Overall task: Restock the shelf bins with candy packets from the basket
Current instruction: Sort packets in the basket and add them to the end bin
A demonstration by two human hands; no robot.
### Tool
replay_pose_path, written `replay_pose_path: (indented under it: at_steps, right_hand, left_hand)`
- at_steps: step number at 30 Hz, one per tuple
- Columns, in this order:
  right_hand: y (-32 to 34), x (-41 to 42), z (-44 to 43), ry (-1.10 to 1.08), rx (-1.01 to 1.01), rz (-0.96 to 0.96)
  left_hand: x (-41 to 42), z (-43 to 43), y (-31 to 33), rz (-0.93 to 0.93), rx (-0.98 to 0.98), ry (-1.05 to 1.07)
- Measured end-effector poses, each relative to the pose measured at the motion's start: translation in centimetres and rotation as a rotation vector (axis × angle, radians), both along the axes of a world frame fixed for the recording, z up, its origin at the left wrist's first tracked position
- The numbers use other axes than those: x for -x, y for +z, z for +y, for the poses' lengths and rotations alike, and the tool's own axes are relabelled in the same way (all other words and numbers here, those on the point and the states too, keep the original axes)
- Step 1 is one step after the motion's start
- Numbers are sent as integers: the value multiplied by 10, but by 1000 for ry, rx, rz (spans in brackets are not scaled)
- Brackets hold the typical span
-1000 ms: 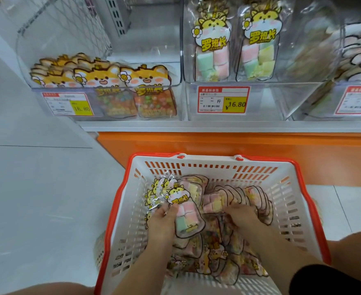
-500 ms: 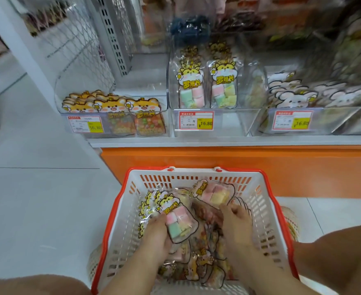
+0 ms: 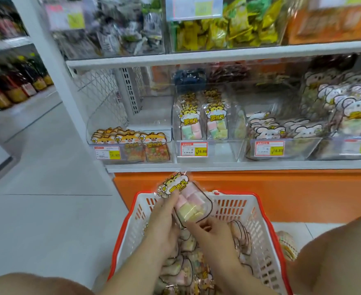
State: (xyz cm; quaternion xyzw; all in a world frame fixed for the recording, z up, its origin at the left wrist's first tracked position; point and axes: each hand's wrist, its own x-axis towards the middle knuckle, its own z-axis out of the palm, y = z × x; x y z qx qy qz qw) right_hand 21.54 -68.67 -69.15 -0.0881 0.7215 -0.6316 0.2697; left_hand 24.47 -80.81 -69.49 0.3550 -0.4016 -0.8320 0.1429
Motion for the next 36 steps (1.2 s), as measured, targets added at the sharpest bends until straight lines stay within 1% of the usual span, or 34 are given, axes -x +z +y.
replay_pose_path:
  at_steps: [3, 6, 8, 10, 12, 14, 18, 20, 22, 24, 26, 29, 31, 32, 34, 36]
  right_hand:
    - [15, 3, 4, 84, 44, 35]
    - [32, 19, 16, 65, 25, 11]
    - [45, 39, 26, 3, -12, 64]
    - [67, 61, 31, 21, -13, 150]
    - [92, 82, 31, 185, -12, 270]
    - [117, 98, 28, 347, -74, 438]
    - [147, 129, 19, 454, -262, 870]
    - [164, 140, 10, 556, -365, 1021]
    - [179, 147, -3, 651, -426, 1095]
    - [188, 157, -15, 644, -448, 1159]
    - [194, 168, -24, 561, -455, 1231]
    - [202, 183, -31, 379, -519, 1371]
    - [203, 191, -34, 272, -572, 1459]
    - [200, 196, -36, 239, -612, 1501]
    - [191, 207, -43, 231, -740, 1580]
    - [178, 217, -54, 309, -881, 1591]
  left_hand:
    - [4, -4, 14, 70, 163, -36]
    - [4, -8, 35, 136, 300, -104]
    - [6, -16, 42, 144, 484, -189]
    - [6, -20, 57, 105, 710, -306]
    - [9, -24, 66, 71, 887, -389]
    - [14, -30, 79, 61, 1006, -422]
    - [28, -44, 105, 26, 1163, -471]
    - [34, -44, 118, 35, 1300, -489]
    - [44, -43, 131, 55, 1447, -466]
    - [56, -44, 141, 82, 1520, -392]
    - [68, -52, 147, 116, 1521, -296]
    - [87, -68, 152, 116, 1540, -186]
    - [93, -84, 149, 74, 1581, -165]
    - [95, -93, 143, 13, 1615, -189]
    - [96, -111, 126, -176, 1741, -295]
    - [96, -121, 109, -354, 1855, -423]
